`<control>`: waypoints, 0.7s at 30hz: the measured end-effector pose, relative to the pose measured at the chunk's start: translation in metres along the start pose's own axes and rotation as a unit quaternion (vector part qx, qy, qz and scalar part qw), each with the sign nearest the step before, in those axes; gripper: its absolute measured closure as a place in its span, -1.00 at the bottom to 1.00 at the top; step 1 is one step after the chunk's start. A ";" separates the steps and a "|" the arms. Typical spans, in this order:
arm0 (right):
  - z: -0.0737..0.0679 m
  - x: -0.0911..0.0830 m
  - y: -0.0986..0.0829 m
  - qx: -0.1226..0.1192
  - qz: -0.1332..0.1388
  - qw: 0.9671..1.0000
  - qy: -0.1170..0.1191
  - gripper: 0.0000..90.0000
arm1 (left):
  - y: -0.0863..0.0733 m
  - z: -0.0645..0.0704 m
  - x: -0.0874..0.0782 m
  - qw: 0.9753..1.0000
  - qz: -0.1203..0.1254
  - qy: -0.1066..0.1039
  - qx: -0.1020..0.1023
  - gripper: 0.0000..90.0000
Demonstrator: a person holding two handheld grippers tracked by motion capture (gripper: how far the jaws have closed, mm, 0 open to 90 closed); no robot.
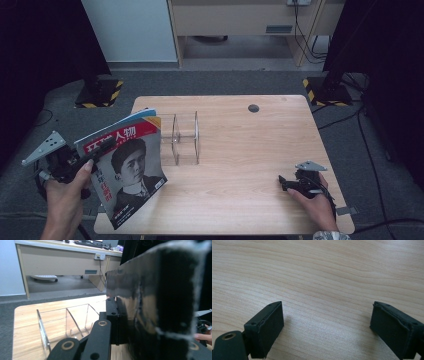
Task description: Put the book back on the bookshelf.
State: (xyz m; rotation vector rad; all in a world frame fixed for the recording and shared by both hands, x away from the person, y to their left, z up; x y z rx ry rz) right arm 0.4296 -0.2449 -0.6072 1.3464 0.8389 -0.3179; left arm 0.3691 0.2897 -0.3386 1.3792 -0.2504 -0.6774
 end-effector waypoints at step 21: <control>0.000 0.000 0.000 -0.001 0.000 1.000 0.000 -0.74 | 0.000 -0.020 -0.024 0.999 0.011 0.035 -0.015 0.93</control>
Point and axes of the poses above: each handheld gripper's, and its own axes: x roughly forward along the jaws, y roughly out of its top, z roughly to its right, the point moved 10 cm from there along x, roughly forward along the jaws
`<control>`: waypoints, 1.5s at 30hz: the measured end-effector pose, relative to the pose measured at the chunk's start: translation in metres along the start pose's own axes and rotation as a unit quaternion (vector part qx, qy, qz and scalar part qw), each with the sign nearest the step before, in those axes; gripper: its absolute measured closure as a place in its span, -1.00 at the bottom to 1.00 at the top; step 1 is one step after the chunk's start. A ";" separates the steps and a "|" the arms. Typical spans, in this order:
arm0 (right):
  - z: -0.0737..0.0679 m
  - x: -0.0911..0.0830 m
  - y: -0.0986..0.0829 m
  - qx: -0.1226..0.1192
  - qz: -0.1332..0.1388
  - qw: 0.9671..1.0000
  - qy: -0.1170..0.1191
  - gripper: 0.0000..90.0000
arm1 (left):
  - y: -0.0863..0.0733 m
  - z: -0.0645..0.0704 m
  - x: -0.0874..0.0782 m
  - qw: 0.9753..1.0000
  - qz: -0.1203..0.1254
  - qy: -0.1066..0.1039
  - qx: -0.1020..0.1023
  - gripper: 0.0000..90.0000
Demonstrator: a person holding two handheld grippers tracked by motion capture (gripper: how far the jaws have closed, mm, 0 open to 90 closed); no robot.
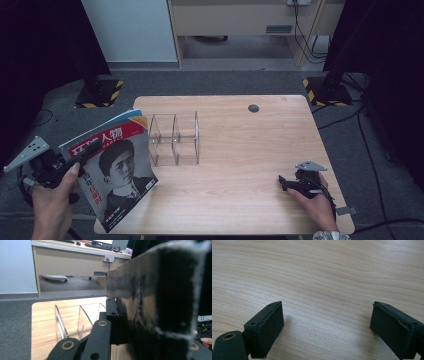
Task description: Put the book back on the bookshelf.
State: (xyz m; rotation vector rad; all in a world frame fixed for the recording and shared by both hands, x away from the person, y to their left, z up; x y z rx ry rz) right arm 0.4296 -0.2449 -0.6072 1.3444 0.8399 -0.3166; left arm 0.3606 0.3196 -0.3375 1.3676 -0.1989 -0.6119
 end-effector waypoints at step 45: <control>0.000 0.000 0.000 0.000 0.001 1.000 0.000 -0.74 | 0.022 -0.061 0.074 0.996 0.025 0.086 0.021 0.93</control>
Point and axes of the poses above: each handheld gripper's, and its own axes: x roughly forward along the jaws, y roughly out of its top, z roughly to its right, the point moved 10 cm from there along x, roughly forward along the jaws
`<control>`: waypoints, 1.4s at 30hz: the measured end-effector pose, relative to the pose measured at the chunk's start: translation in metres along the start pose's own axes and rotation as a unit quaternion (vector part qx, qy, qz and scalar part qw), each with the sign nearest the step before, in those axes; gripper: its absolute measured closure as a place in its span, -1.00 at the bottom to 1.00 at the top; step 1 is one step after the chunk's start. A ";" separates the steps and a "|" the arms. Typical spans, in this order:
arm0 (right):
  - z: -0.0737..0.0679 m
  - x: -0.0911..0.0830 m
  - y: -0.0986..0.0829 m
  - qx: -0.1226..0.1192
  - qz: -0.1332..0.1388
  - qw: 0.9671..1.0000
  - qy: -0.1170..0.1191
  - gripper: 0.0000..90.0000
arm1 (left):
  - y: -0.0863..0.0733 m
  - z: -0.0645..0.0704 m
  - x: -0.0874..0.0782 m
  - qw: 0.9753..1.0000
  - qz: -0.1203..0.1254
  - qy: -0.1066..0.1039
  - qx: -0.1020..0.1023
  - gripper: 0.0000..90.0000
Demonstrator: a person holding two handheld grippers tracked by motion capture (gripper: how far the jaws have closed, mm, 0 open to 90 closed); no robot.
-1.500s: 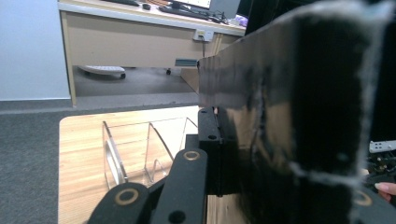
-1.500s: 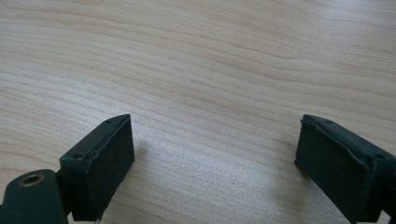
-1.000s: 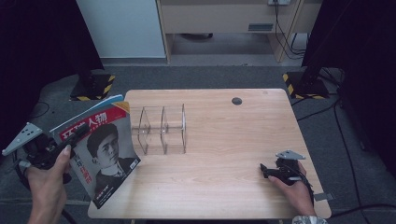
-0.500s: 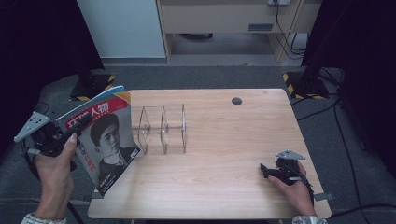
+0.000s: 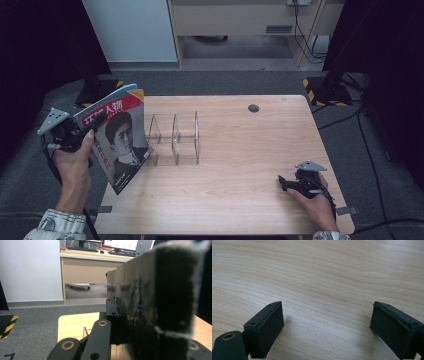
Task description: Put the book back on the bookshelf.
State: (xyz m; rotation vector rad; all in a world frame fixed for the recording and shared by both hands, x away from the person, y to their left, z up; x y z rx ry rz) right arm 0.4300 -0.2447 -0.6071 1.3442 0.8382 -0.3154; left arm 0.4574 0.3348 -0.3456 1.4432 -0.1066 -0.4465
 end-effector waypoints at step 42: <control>-0.003 0.000 -0.001 -0.005 -0.001 1.000 0.004 -0.75 | -0.017 -0.024 0.032 0.997 0.070 -0.010 -0.029 0.93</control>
Point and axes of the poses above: each handheld gripper's, and its own axes: x roughly forward along the jaws, y roughly out of its top, z roughly to its right, the point moved 10 cm from there along x, roughly forward along the jaws
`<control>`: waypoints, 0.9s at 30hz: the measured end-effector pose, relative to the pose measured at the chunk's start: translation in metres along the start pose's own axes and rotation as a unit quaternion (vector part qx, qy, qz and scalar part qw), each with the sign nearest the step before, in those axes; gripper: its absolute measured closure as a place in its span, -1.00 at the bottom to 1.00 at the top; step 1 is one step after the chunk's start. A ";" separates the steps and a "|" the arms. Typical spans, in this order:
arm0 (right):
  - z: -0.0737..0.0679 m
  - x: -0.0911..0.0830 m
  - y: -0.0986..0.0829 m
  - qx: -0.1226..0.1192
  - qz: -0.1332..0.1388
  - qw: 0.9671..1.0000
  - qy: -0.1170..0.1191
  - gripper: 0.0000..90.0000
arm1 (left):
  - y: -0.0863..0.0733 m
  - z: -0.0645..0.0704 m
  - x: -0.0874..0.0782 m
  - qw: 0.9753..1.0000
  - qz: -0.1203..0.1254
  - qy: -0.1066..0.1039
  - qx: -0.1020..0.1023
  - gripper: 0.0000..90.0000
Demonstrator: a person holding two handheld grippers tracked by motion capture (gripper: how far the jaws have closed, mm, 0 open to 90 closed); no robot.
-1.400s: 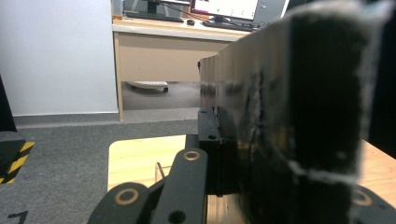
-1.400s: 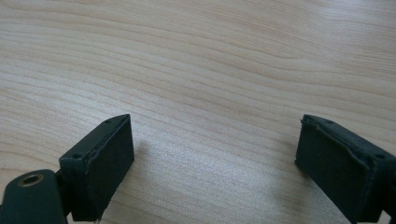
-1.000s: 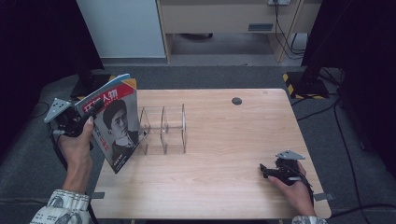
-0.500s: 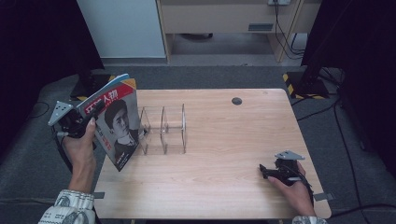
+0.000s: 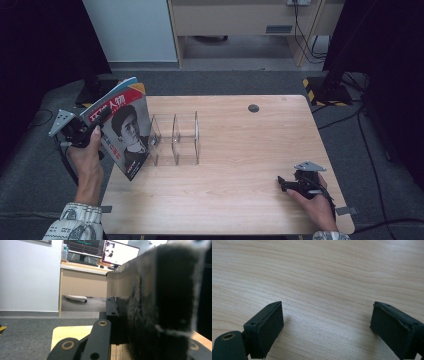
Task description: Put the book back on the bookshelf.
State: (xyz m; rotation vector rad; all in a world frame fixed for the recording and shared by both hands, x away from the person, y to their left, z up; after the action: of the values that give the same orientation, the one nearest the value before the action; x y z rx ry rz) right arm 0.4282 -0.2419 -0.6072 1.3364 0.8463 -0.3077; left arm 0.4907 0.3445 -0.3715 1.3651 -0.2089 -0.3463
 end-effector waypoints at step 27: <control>-0.003 -0.001 -0.001 -0.005 -0.001 1.000 0.008 -0.75 | -0.019 0.007 -0.011 1.000 0.023 0.004 0.005 0.89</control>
State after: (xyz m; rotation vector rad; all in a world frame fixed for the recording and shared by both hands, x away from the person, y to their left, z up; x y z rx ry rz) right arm 0.4260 -0.2390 -0.6073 1.3297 0.8604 -0.2935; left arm 0.4762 0.3390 -0.3878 1.3686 -0.2352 -0.3028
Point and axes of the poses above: each handheld gripper's, and its own axes: x roughly forward along the jaws, y roughly out of its top, z roughly to its right, the point moved 10 cm from there along x, roughly forward along the jaws
